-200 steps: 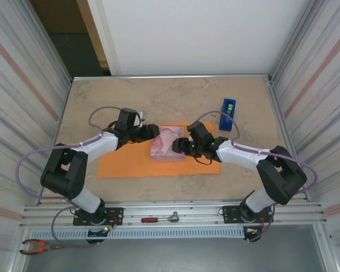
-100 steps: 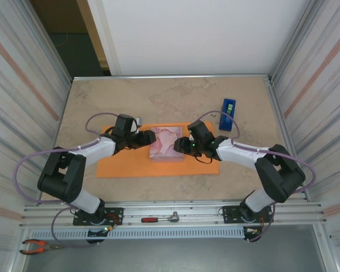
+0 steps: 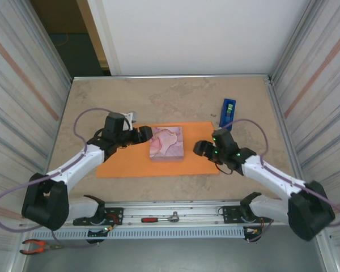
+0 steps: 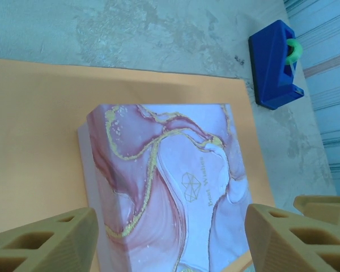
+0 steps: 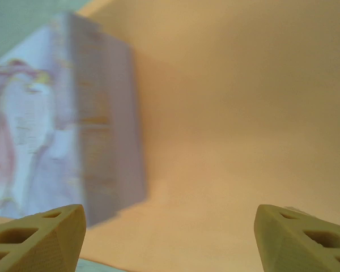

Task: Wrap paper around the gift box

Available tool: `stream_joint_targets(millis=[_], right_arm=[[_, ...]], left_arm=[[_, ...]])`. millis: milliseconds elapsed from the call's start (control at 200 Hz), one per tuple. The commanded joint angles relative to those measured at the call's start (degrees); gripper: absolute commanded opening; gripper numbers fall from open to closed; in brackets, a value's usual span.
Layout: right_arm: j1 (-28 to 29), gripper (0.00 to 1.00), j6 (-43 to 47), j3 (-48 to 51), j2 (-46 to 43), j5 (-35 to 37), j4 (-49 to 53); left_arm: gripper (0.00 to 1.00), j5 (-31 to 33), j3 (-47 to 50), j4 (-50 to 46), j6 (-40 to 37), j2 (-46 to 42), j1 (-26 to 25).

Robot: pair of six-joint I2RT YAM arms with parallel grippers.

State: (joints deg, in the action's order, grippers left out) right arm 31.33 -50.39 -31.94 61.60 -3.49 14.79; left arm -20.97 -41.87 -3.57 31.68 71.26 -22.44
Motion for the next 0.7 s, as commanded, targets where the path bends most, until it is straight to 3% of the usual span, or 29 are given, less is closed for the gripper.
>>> stream_joint_targets(millis=[0, 271, 691], right_arm=[[-3.5, 0.83, -1.4, 4.6, -8.0, 1.8, 10.0], [-8.8, 0.86, -1.8, 11.0, -19.5, -2.5, 14.4], [-6.5, 0.80, -2.0, 11.0, -8.1, -6.4, 3.3]], left_arm=[[0.70, 0.0, 2.8, -2.7, -1.2, -2.4, 0.6], [0.71, -0.8, 5.0, -1.6, -0.2, -3.3, 0.6], [0.71, -0.6, 4.6, -2.3, -0.4, -3.1, 0.6]])
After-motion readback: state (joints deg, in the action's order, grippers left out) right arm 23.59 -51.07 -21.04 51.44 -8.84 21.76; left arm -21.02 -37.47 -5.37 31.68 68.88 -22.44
